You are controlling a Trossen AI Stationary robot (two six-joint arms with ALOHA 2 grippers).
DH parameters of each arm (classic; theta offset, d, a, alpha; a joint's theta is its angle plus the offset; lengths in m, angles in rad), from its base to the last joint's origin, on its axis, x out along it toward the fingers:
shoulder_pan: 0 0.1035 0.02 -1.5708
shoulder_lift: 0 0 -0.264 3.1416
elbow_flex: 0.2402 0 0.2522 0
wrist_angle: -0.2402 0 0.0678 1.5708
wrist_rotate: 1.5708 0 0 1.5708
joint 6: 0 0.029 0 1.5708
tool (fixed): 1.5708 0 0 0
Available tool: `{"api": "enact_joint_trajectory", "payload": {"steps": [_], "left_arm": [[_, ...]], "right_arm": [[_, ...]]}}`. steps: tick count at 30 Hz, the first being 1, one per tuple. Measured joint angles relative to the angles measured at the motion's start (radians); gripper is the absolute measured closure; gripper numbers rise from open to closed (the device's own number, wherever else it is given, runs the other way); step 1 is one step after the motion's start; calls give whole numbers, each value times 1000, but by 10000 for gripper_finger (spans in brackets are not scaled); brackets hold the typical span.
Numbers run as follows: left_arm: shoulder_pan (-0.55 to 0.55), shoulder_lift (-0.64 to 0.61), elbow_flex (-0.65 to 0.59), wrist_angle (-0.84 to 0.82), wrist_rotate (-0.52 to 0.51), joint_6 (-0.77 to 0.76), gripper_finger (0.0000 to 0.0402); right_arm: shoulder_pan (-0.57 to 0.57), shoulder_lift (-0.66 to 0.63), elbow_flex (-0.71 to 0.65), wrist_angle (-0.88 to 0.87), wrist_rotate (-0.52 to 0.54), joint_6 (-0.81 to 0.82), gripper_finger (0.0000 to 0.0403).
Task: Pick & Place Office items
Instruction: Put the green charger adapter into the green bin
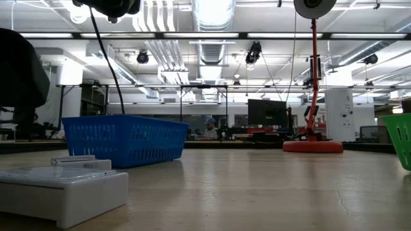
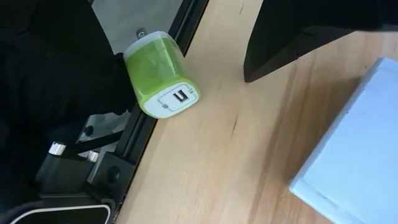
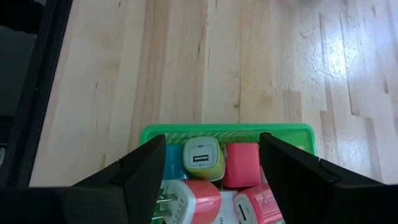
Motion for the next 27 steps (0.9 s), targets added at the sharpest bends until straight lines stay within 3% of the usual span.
{"api": "enact_joint_trajectory", "payload": {"steps": [22, 27], "left_arm": [[1, -1, -13, 16, -49, -46, 47], [1, 3, -14, 13, -56, -46, 75]], "right_arm": [[0, 0, 0, 0, 0, 3, 149], [0, 0, 0, 0, 1, 3, 149]]}}
